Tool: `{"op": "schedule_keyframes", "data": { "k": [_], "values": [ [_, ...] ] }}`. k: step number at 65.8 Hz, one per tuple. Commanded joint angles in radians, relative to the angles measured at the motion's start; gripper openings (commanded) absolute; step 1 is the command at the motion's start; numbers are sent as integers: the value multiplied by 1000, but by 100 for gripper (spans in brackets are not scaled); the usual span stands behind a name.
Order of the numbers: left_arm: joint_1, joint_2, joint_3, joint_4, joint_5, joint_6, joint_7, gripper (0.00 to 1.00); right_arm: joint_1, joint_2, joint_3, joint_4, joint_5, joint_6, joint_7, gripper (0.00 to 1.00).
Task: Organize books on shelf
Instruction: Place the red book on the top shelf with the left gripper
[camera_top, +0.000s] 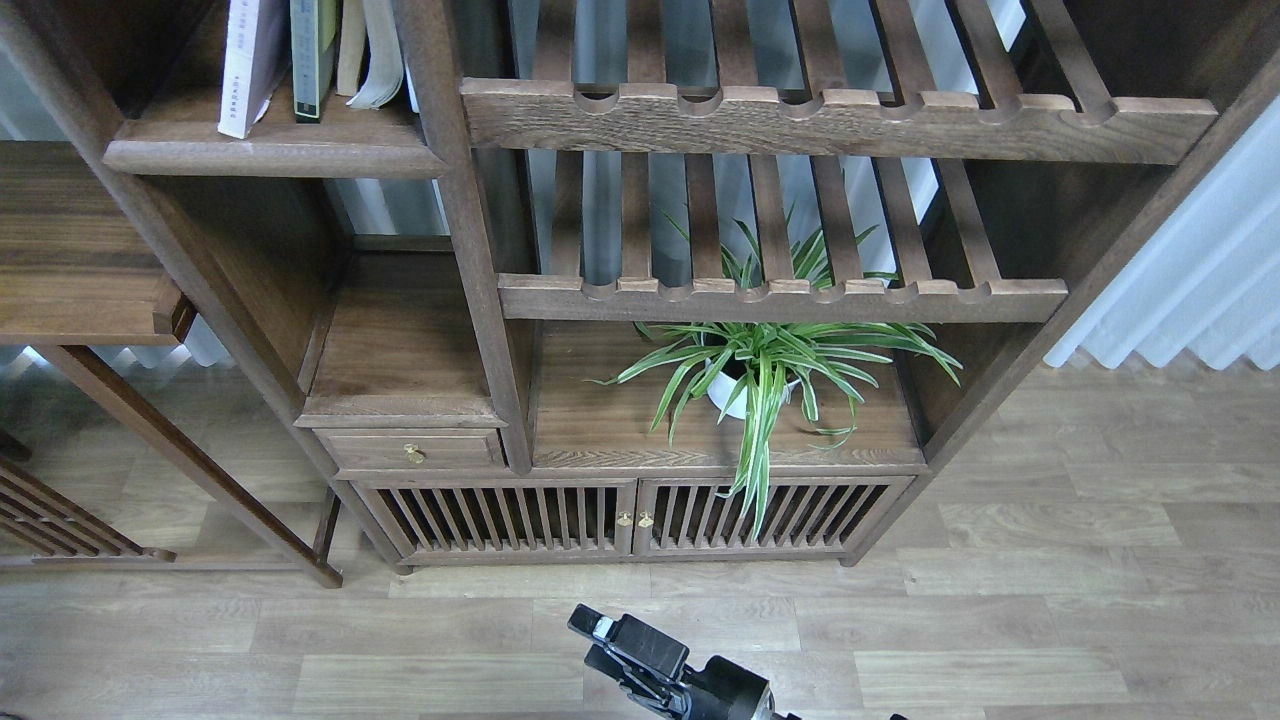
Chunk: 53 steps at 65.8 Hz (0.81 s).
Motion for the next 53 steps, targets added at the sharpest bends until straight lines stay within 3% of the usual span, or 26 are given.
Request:
{"op": "schedule_keyframes", "data": {
  "k": [1,14,31,36,39,40,42,46,49,53],
  "values": [
    [-44,-86,-3,54,79,0,-2,6,0,0,0,1,1,0,1,100],
    [-106,-132,-4,110,136,0,-3,6,0,0,0,3,1,0,1,100],
    [-187,-201,4,271,160,0,-15,8,2,0,2,10,5,0,6,100],
    [-181,-235,7,310,160,0,-22,11,12,0,20,17,6,0,32,100],
    [-172,-256,8,317,159,0,-26,14,24,0,46,26,8,0,64,100],
    [-150,-279,8,325,160,0,-35,14,46,0,81,47,9,0,108,100],
    [-142,-285,8,328,159,0,-38,16,54,0,92,53,11,0,124,100],
    [-129,-301,7,336,159,0,-42,26,80,0,126,76,12,0,170,100],
    [-115,-313,7,336,146,0,-49,41,104,0,149,87,12,0,196,100],
    [-100,-328,1,336,139,0,-51,53,126,0,164,92,12,0,202,100]
  ]
}}
